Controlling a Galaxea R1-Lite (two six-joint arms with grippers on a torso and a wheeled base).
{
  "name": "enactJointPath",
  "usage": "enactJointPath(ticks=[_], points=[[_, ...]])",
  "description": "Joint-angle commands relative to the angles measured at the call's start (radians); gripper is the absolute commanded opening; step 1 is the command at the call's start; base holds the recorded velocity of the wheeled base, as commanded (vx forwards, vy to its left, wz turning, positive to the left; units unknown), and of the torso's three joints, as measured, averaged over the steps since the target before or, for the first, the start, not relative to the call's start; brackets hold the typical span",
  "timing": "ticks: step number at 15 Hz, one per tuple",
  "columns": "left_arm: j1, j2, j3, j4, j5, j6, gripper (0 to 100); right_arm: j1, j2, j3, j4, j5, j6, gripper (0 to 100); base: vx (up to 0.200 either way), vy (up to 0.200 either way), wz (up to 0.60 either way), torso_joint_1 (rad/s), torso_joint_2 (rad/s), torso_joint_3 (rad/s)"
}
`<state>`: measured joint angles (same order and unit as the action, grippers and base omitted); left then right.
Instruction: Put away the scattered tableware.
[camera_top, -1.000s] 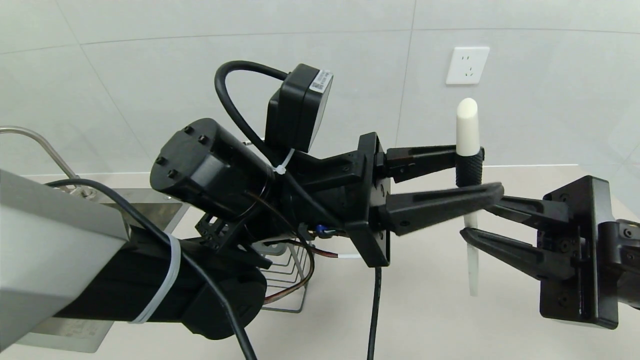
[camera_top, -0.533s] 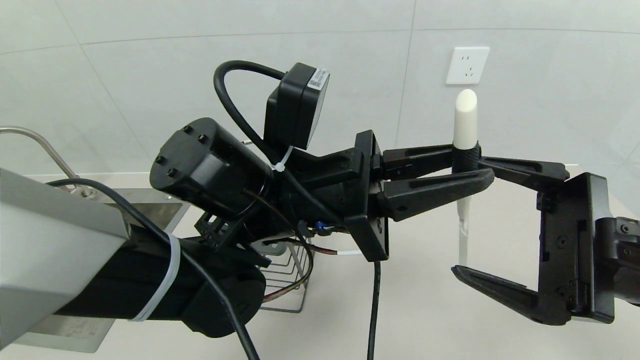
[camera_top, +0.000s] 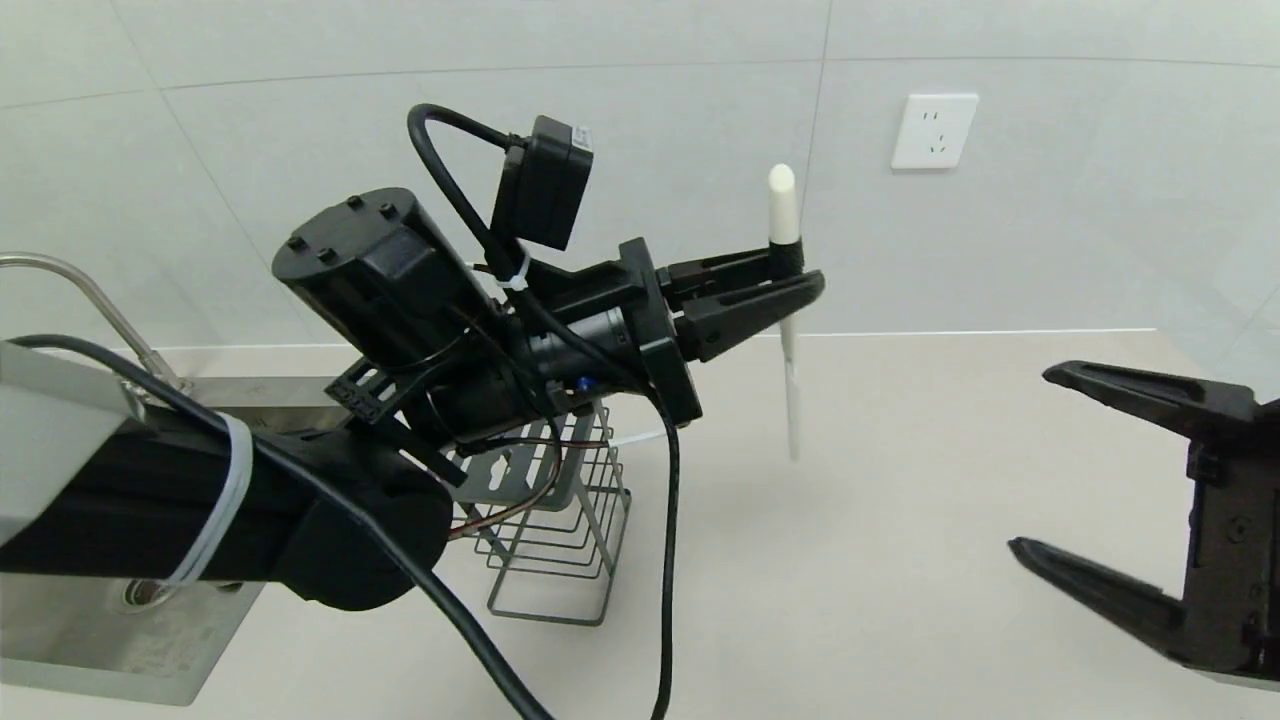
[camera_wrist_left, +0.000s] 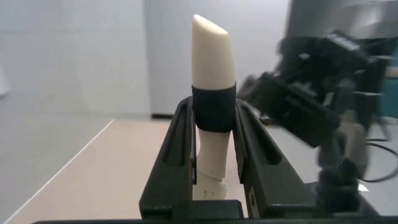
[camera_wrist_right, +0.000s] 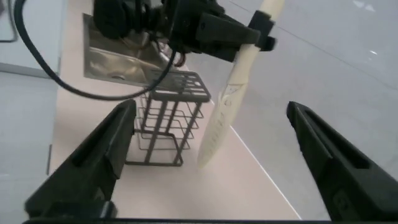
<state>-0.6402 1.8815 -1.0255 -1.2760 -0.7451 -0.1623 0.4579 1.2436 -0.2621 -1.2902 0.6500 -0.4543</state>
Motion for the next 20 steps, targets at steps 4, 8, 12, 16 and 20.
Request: enactJointPath(ticks=[4, 8, 12, 16, 20], points=[[0.103, -0.108, 0.059, 0.081, 0.047, 0.104, 0, -0.229, -0.214, 0.139, 0.003, -0.082, 0.089, 0, 0.000, 0.000, 0.00, 0.000, 0.00, 0.000], [0.132, -0.156, 0.124, 0.038, 0.036, 0.103, 0, -0.311, -0.504, 0.202, 0.005, -0.089, 0.098, 0, 0.000, 0.000, 0.00, 0.000, 0.00, 0.000], [0.154, -0.163, 0.163, -0.028, -0.048, 0.095, 0, -0.401, -0.765, 0.262, 0.193, -0.089, 0.103, 0, 0.000, 0.000, 0.00, 0.000, 0.00, 0.000], [0.228, -0.213, 0.176, -0.039, -0.197, 0.089, 0, -0.420, -1.087, 0.262, 0.759, -0.274, 0.246, 0, 0.000, 0.000, 0.00, 0.000, 0.00, 0.000], [0.267, -0.263, 0.177, -0.039, -0.211, 0.043, 0, -0.459, -1.242, 0.259, 1.261, -0.540, 0.502, 0, 0.000, 0.000, 0.00, 0.000, 0.00, 0.000]])
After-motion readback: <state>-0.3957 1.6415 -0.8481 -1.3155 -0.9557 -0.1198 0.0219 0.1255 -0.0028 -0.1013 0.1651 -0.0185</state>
